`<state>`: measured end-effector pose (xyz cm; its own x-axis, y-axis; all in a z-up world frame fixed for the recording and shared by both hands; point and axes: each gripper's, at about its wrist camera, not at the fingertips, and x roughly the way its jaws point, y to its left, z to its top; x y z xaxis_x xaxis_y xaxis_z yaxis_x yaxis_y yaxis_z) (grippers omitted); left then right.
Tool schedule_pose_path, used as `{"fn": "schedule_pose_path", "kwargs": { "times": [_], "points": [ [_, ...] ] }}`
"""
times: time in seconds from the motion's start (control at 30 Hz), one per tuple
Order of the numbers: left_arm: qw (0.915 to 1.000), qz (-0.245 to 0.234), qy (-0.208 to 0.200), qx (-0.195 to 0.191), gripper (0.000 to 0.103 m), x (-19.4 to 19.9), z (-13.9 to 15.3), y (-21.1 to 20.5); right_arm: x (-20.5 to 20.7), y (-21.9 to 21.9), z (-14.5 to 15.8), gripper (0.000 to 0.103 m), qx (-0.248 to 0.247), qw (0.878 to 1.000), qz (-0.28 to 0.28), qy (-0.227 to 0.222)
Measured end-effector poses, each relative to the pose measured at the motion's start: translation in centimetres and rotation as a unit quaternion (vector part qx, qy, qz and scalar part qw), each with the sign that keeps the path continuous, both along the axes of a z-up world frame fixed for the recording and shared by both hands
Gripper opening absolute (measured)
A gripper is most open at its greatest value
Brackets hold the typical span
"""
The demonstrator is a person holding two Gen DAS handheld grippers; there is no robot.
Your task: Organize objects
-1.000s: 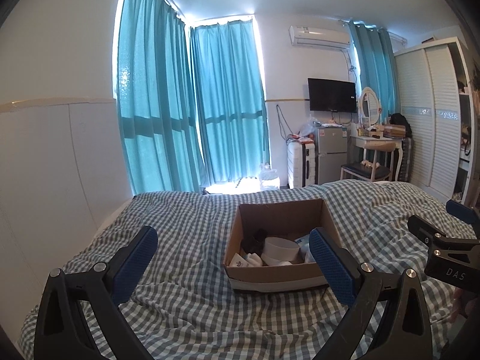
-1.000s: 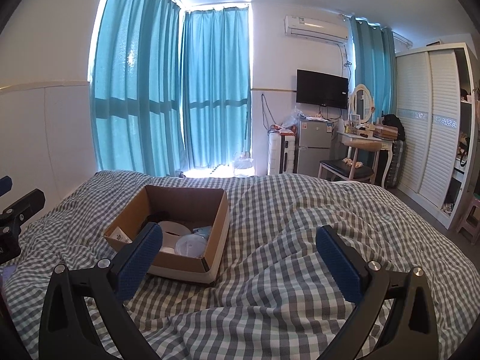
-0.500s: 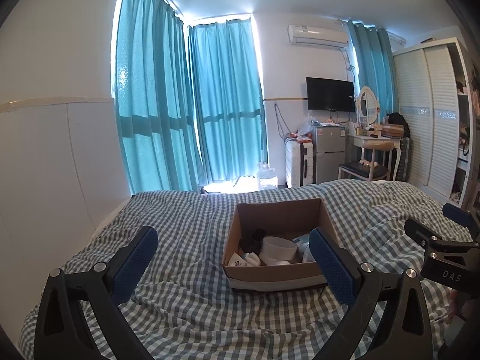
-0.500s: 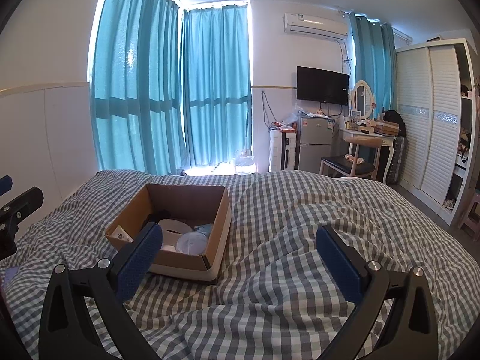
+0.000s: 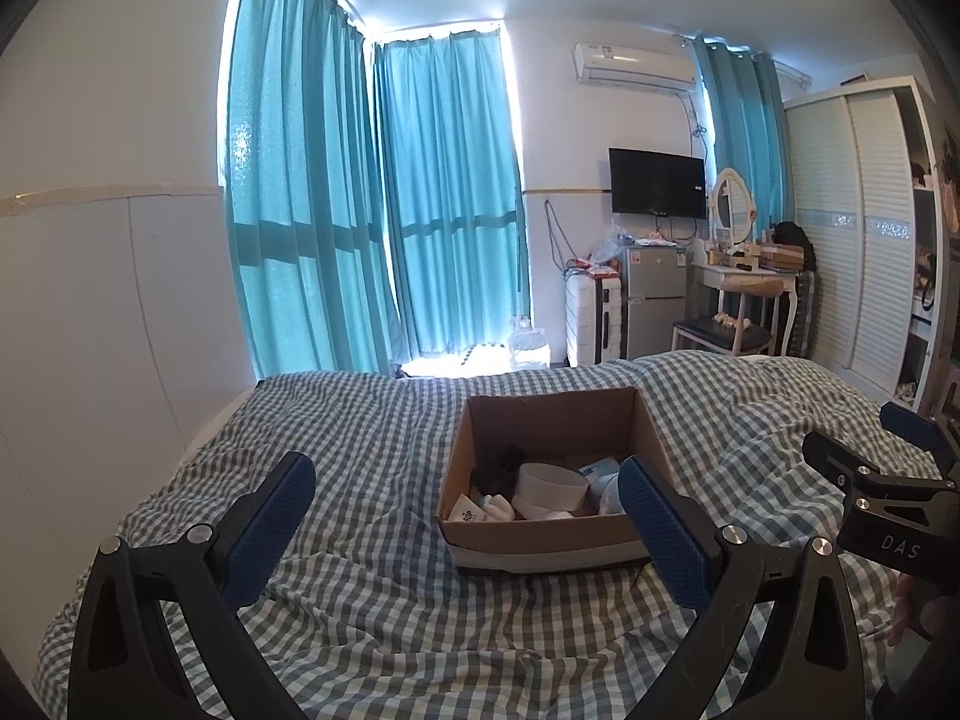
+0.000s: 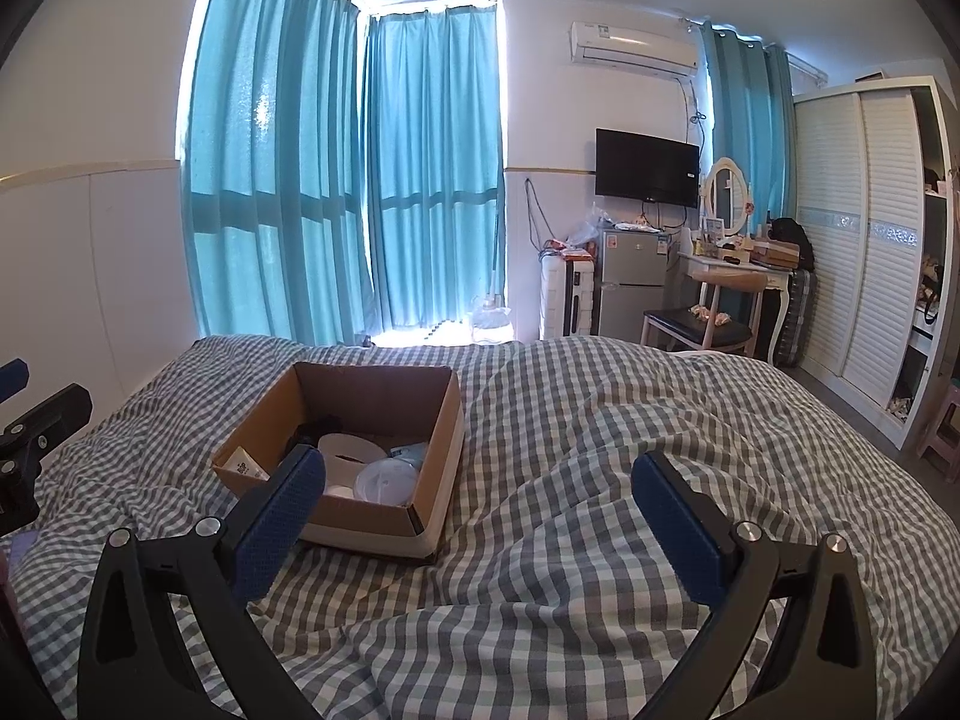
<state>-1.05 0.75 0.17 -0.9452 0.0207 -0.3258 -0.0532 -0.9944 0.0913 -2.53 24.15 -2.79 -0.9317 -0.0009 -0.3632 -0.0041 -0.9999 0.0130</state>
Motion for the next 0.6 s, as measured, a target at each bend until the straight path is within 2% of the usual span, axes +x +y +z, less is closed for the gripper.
{"fn": "schedule_pose_path", "kwargs": {
  "times": [0.6],
  "points": [
    [1.0000,0.001,-0.004,0.003,0.103,0.16,-0.37,-0.14,0.02,-0.46,-0.07,0.103,0.004,1.000,0.005,-0.001]
  ]
}}
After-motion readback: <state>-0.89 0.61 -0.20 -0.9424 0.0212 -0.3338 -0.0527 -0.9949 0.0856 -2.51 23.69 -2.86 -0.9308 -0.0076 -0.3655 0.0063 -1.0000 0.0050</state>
